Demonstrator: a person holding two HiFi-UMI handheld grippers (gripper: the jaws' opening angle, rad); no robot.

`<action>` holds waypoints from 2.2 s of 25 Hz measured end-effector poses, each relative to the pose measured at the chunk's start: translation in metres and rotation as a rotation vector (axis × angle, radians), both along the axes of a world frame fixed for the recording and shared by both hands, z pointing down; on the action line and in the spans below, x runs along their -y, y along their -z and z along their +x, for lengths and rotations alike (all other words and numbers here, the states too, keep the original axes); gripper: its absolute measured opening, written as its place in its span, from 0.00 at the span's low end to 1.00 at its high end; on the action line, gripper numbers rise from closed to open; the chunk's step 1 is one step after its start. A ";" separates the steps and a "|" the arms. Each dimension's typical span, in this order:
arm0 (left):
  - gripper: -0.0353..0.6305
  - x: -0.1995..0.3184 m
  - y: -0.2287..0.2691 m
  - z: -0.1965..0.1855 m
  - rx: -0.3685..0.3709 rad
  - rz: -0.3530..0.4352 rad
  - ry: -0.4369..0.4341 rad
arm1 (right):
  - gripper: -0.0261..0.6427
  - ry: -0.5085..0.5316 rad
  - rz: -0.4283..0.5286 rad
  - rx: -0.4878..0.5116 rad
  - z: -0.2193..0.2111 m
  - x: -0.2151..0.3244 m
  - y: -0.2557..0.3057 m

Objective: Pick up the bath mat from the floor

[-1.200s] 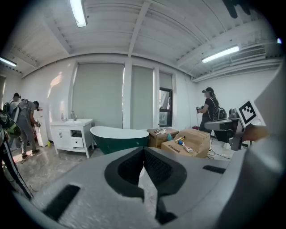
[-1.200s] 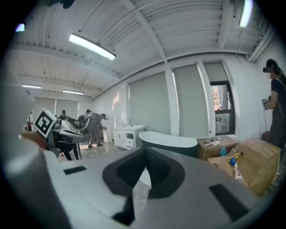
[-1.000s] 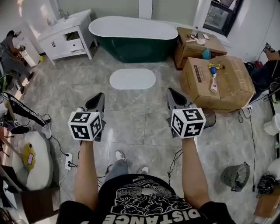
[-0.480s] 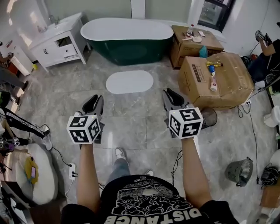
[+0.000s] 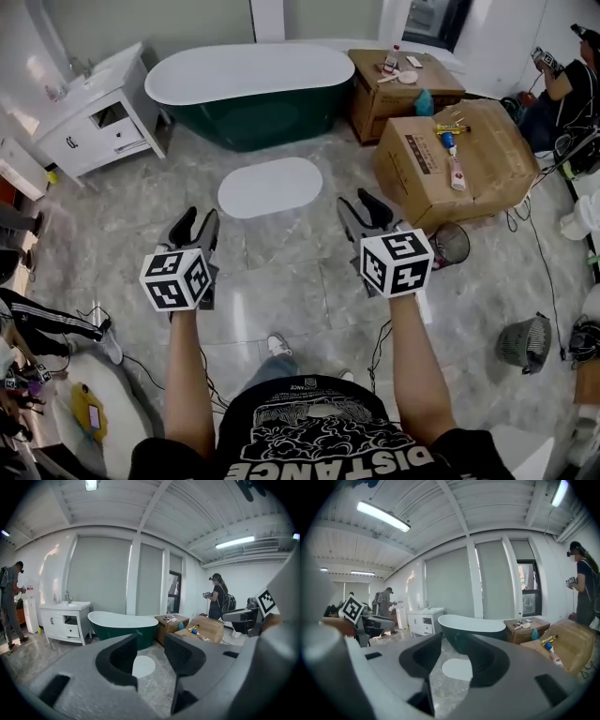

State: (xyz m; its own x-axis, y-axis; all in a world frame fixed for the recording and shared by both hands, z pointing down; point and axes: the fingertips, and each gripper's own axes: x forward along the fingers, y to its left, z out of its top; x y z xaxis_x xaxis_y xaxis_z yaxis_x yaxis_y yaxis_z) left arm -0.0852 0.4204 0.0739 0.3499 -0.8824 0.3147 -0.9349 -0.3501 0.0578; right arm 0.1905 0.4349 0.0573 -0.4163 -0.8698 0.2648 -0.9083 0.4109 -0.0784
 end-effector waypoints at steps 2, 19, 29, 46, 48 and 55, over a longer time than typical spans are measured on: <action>0.36 0.017 -0.001 -0.011 -0.007 -0.003 -0.015 | 0.30 -0.020 -0.006 0.000 -0.010 0.010 0.000; 0.46 0.091 -0.021 -0.096 -0.055 -0.015 -0.008 | 0.43 -0.085 -0.028 -0.035 -0.072 0.080 -0.004; 0.47 0.137 -0.017 -0.106 -0.033 -0.001 0.039 | 0.44 -0.056 -0.018 -0.041 -0.070 0.140 -0.005; 0.48 0.296 -0.034 -0.036 -0.004 -0.052 0.161 | 0.46 0.034 -0.074 -0.003 0.017 0.334 -0.037; 0.48 0.305 -0.038 -0.028 0.014 -0.068 0.173 | 0.46 0.047 -0.084 0.012 0.024 0.351 -0.043; 0.48 0.327 -0.040 -0.011 0.053 -0.083 0.209 | 0.47 0.102 -0.108 0.030 0.035 0.384 -0.058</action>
State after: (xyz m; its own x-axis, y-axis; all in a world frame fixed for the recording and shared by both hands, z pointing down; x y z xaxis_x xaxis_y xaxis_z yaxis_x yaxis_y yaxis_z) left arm -0.0958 0.0933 0.1140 0.1439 -0.9042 0.4022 -0.9890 -0.1451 0.0277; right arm 0.2255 0.0508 0.1153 -0.5100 -0.7898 0.3408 -0.8590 0.4883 -0.1539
